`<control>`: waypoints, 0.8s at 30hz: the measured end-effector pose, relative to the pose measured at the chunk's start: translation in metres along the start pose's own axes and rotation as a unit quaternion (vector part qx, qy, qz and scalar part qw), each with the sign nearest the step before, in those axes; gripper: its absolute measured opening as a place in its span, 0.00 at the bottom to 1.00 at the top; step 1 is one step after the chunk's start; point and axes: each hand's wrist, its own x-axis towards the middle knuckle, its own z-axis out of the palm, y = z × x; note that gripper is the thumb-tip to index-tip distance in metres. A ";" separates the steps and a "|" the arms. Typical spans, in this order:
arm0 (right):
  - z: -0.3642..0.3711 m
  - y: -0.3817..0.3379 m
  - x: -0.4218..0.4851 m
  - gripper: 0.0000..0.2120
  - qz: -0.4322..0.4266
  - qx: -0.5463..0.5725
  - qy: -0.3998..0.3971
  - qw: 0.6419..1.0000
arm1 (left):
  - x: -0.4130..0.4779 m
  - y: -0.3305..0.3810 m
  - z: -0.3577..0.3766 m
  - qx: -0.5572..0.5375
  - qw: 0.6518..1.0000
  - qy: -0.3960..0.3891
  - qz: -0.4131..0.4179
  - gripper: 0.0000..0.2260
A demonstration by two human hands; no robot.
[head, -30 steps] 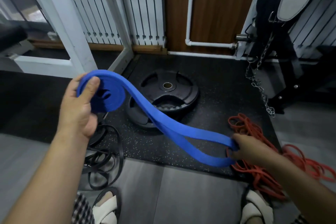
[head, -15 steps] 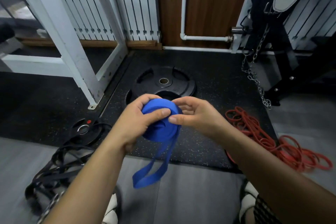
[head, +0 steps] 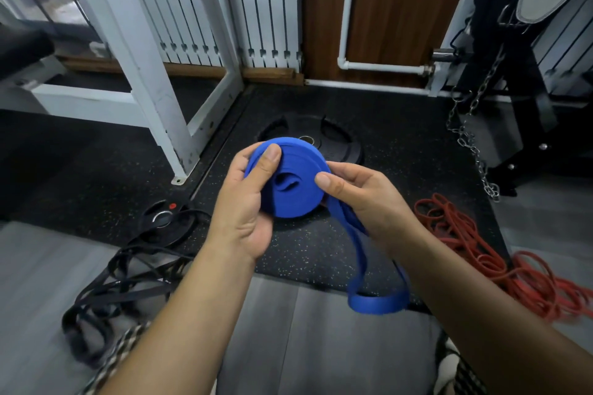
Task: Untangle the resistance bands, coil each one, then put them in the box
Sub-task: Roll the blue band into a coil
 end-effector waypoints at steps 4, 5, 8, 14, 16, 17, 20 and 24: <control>0.008 0.001 0.003 0.10 0.004 -0.008 0.031 0.999 | 0.005 -0.005 0.002 -0.018 0.998 0.056 -0.015 0.11; 0.009 0.001 0.004 0.11 0.007 0.012 0.034 0.999 | 0.006 -0.006 0.003 -0.027 0.997 0.065 -0.015 0.08; 0.015 0.003 0.007 0.17 0.018 0.136 0.028 0.990 | 0.008 -0.006 0.007 -0.062 0.996 0.070 0.000 0.07; 0.028 0.014 0.010 0.20 0.029 0.262 0.067 0.962 | 0.008 -0.015 0.016 -0.126 0.989 0.078 -0.003 0.21; 0.030 0.017 0.008 0.18 0.023 0.233 0.066 0.970 | 0.009 -0.019 0.018 -0.153 0.984 0.089 -0.025 0.11; 0.030 0.017 0.007 0.17 0.012 0.196 0.069 0.978 | 0.009 -0.020 0.020 -0.169 0.981 0.089 -0.033 0.10; 0.028 0.015 0.006 0.15 -0.024 0.078 0.074 0.994 | 0.007 -0.019 0.021 -0.197 0.978 0.061 -0.041 0.24; 0.019 0.010 0.006 0.13 -0.035 0.045 0.094 0.994 | 0.008 -0.017 0.018 -0.112 0.991 0.006 -0.071 0.17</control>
